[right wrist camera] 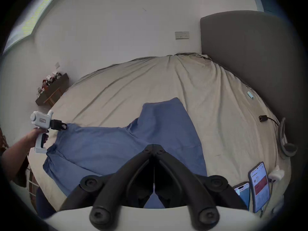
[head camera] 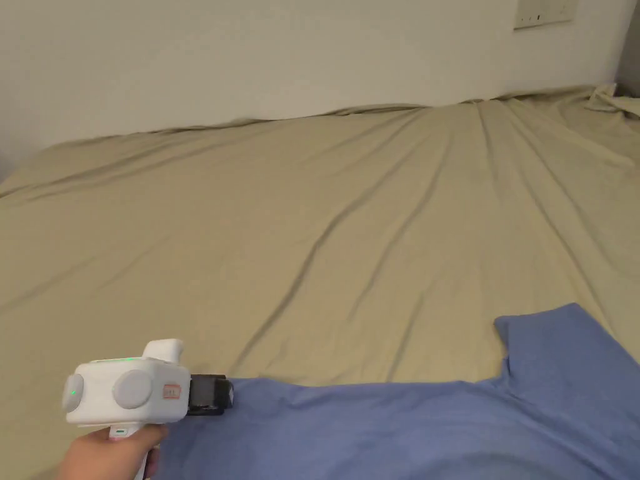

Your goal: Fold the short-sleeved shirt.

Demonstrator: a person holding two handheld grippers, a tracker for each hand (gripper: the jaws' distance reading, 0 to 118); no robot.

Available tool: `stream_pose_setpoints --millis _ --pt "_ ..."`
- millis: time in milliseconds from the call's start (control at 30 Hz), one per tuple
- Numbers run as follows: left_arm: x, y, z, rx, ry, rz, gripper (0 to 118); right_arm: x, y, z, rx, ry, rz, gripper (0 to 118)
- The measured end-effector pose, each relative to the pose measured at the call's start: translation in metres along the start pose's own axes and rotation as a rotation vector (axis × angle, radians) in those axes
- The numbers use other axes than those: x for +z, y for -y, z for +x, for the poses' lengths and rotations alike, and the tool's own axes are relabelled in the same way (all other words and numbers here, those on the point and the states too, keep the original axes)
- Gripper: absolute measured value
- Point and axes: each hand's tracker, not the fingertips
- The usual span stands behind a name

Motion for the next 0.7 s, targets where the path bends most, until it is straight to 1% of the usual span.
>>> stream_pose_setpoints --millis 33,67,100,133,167,200,233,267,300,333,367,400,433,467,500,533,567,600,633,667,700 --pt "-0.005 0.001 0.002 -0.005 0.006 -0.025 118 -0.002 -0.001 0.005 0.007 0.012 -0.014 3" --pt "-0.009 0.001 0.004 -0.040 -0.069 -0.027 118 -0.003 -0.001 0.004 0.019 0.036 -0.022 3" --pt "-0.006 0.006 0.012 -0.067 -0.111 -0.026 116 -0.005 -0.003 0.008 0.024 0.055 -0.023 3" --pt "0.000 0.008 0.016 -0.085 -0.106 0.025 109 -0.007 -0.006 0.012 0.033 0.065 -0.025 3" --pt "0.010 0.008 0.021 -0.095 -0.060 0.078 89 -0.010 -0.009 0.017 0.046 0.077 -0.030 3" --pt "0.018 0.008 0.027 -0.116 -0.039 0.098 55 -0.014 -0.010 0.020 0.056 0.103 -0.034 3" --pt "0.022 0.010 0.033 -0.151 -0.021 0.091 3 -0.020 -0.014 0.025 0.063 0.125 -0.043 3" --pt "0.029 0.013 0.042 -0.170 -0.023 0.093 3 -0.028 -0.020 0.031 0.064 0.130 -0.054 3" --pt "0.036 0.014 0.048 -0.184 -0.069 0.115 3 -0.035 -0.026 0.040 0.056 0.126 -0.054 3" --pt "0.044 0.013 0.043 -0.129 0.055 0.105 3 -0.048 -0.032 0.053 0.020 0.100 -0.062 3" --pt "0.050 0.013 0.037 -0.017 0.223 0.112 3 -0.060 -0.041 0.066 -0.035 0.049 -0.073 3" --pt "0.056 0.014 0.033 0.064 0.318 0.120 3 -0.073 -0.048 0.076 -0.071 0.008 -0.089 3" --pt "0.065 0.016 0.032 0.120 0.346 0.142 3 -0.090 -0.056 0.085 -0.063 -0.037 -0.117 26" --pt "0.077 0.015 0.032 0.108 0.314 0.173 3 -0.106 -0.062 0.090 -0.026 -0.070 -0.167 82" --pt "0.089 0.014 0.034 0.084 0.296 0.190 3 -0.123 -0.067 0.094 0.005 -0.055 -0.227 118" --pt "0.098 0.014 0.035 0.070 0.293 0.199 3 -0.144 -0.067 0.095 0.022 0.012 -0.315 112" --pt "0.106 0.014 0.034 0.066 0.295 0.200 3 -0.151 -0.068 0.100 0.039 0.004 -0.278 111" --pt "0.112 0.014 0.034 0.067 0.302 0.205 3 -0.162 -0.063 0.096 0.046 0.025 -0.325 113" --pt "0.120 0.013 0.036 0.075 0.316 0.212 3 -0.172 -0.059 0.098 0.034 0.059 -0.369 113" --pt "0.124 0.014 0.035 0.091 0.335 0.205 3 -0.179 -0.056 0.099 0.032 0.086 -0.391 113" --pt "0.126 0.014 0.035 0.099 0.341 0.201 3 -0.185 -0.052 0.099 0.036 0.096 -0.409 110"
